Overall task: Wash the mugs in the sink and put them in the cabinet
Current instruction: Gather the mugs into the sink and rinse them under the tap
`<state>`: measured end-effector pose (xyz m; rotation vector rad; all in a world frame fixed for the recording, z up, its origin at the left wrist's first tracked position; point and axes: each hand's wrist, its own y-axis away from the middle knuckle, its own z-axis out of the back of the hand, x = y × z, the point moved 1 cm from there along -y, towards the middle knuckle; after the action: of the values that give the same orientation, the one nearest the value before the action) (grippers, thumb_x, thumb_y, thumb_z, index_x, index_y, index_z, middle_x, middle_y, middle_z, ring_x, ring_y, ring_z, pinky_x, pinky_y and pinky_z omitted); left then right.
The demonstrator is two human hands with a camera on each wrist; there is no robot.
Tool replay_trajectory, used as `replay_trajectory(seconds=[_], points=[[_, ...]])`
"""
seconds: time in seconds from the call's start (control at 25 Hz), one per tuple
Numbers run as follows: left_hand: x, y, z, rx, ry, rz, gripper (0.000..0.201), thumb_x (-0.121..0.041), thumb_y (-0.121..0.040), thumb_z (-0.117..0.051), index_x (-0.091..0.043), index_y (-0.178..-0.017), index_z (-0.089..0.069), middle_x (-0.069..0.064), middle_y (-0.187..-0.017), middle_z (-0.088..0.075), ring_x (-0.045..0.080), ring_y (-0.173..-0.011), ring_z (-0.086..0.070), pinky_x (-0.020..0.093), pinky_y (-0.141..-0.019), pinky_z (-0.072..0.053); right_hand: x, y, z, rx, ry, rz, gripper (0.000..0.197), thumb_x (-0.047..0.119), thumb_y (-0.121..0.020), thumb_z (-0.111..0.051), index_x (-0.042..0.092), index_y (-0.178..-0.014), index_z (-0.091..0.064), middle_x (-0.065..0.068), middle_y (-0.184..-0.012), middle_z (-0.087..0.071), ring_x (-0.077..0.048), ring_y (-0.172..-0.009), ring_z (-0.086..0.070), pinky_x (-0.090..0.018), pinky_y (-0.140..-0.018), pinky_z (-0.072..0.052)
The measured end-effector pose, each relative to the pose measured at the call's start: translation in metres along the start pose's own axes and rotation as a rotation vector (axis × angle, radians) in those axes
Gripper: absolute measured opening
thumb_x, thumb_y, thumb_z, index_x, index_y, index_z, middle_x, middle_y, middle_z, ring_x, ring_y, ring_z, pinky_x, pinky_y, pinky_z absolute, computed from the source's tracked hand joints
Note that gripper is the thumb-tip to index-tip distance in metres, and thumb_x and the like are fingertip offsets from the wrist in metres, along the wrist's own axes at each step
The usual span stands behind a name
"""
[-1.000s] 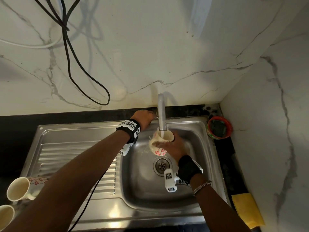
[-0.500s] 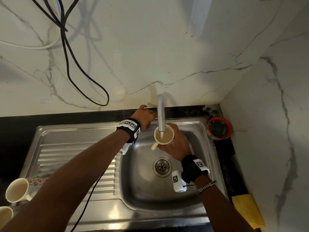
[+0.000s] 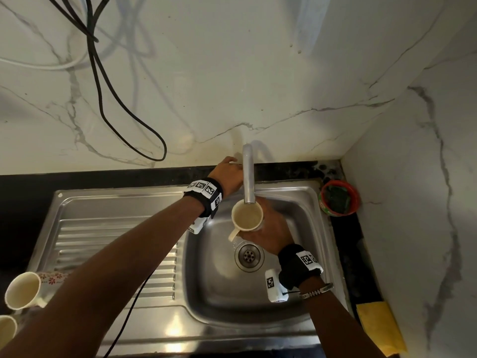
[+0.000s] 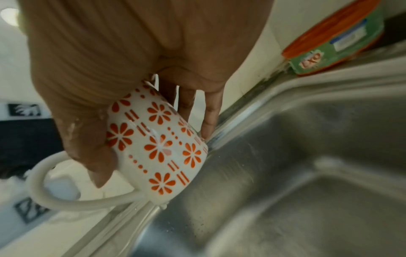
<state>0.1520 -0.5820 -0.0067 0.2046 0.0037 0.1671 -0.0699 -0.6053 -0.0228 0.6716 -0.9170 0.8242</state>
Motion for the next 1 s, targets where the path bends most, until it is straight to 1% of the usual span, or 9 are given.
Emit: replay_trajectory(seconds=[0.08, 0.24, 0.32, 0.4, 0.56, 0.64, 0.76, 0.84, 1.0], points=[[0.003, 0.014, -0.005, -0.082, 0.053, -0.013, 0.018, -0.018, -0.095, -0.061, -0.015, -0.109, -0.071, 0.005, -0.108, -0.073, 0.03, -0.104, -0.068, 0.044, -0.114, -0.034, -0.007, 0.003, 0.004, -0.019, -0.21, -0.175, 0.072, 0.048, -0.059, -0.099, 0.036, -0.121, -0.064, 0.013, -0.111, -0.075, -0.008, -0.103, -0.071, -0.027, -0.087, -0.06], [0.008, 0.046, -0.027, -0.176, 0.15, 0.021, 0.034, -0.026, -0.101, -0.056, -0.014, -0.132, -0.064, 0.008, -0.108, -0.071, 0.031, -0.101, -0.068, 0.048, -0.11, -0.039, -0.027, 0.018, -0.016, 0.175, -0.833, -0.873, 0.061, 0.052, -0.073, -0.089, 0.016, -0.118, -0.071, -0.011, -0.117, -0.075, -0.03, -0.103, -0.073, -0.045, -0.087, -0.062], [0.01, 0.059, -0.035, -0.158, 0.172, 0.049, 0.037, -0.026, -0.101, -0.053, -0.018, -0.137, -0.062, 0.006, -0.114, -0.071, 0.029, -0.106, -0.068, 0.048, -0.113, -0.037, -0.034, 0.025, -0.029, 0.176, -1.116, -1.033, 0.059, 0.053, -0.08, -0.083, 0.014, -0.121, -0.068, -0.014, -0.117, -0.072, -0.031, -0.098, -0.071, -0.043, -0.08, -0.061], [0.012, 0.074, -0.043, -0.153, 0.194, 0.07, 0.037, -0.026, -0.101, -0.053, -0.019, -0.136, -0.063, 0.005, -0.116, -0.072, 0.028, -0.107, -0.068, 0.048, -0.113, -0.038, -0.034, 0.03, -0.029, 0.141, -1.165, -1.052, 0.053, 0.049, -0.085, -0.08, 0.012, -0.122, -0.068, -0.015, -0.112, -0.074, -0.03, -0.091, -0.073, -0.04, -0.072, -0.061], [0.014, 0.116, -0.069, -0.159, 0.215, 0.13, 0.032, -0.023, -0.097, -0.056, -0.02, -0.127, -0.067, 0.005, -0.113, -0.072, 0.029, -0.1, -0.07, 0.046, -0.107, -0.044, -0.041, 0.028, -0.008, 0.088, -0.556, -0.922, 0.063, 0.028, -0.08, -0.088, -0.004, -0.13, -0.065, -0.014, -0.108, -0.074, -0.021, -0.082, -0.071, -0.022, -0.059, -0.056], [0.009, 0.139, -0.083, -0.153, 0.228, 0.155, 0.031, -0.023, -0.095, -0.056, -0.02, -0.124, -0.067, 0.005, -0.112, -0.072, 0.03, -0.098, -0.071, 0.045, -0.105, -0.046, -0.059, 0.022, -0.004, 0.14, -0.143, -0.864, 0.097, 0.035, -0.072, -0.094, 0.001, -0.149, -0.045, -0.015, -0.134, -0.064, -0.025, -0.107, -0.067, -0.025, -0.08, -0.056], [-0.007, 0.167, -0.096, -0.181, 0.269, 0.211, 0.038, -0.031, -0.093, -0.045, -0.022, -0.119, -0.07, 0.003, -0.116, -0.073, 0.027, -0.099, -0.073, 0.044, -0.101, -0.049, -0.085, 0.022, -0.01, 0.292, 0.361, -0.827, 0.137, 0.052, -0.07, -0.091, 0.011, -0.165, -0.001, -0.016, -0.158, -0.043, -0.037, -0.142, -0.047, -0.044, -0.113, -0.046], [-0.017, 0.18, -0.103, -0.187, 0.288, 0.245, 0.039, -0.033, -0.092, -0.042, -0.025, -0.119, -0.069, 0.001, -0.119, -0.073, 0.025, -0.098, -0.073, 0.042, -0.1, -0.049, -0.101, 0.026, -0.013, 0.34, 0.567, -0.8, 0.13, 0.044, -0.073, -0.09, 0.012, -0.164, -0.003, -0.016, -0.157, -0.042, -0.037, -0.142, -0.047, -0.046, -0.113, -0.046], [-0.02, 0.197, -0.109, -0.156, 0.314, 0.282, 0.039, -0.035, -0.093, -0.043, -0.028, -0.123, -0.066, -0.002, -0.119, -0.072, 0.024, -0.1, -0.072, 0.043, -0.103, -0.047, -0.115, 0.034, -0.007, 0.387, 0.786, -0.71, 0.092, 0.025, -0.076, -0.079, 0.009, -0.153, -0.031, -0.012, -0.144, -0.057, -0.034, -0.13, -0.059, -0.04, -0.1, -0.052]])
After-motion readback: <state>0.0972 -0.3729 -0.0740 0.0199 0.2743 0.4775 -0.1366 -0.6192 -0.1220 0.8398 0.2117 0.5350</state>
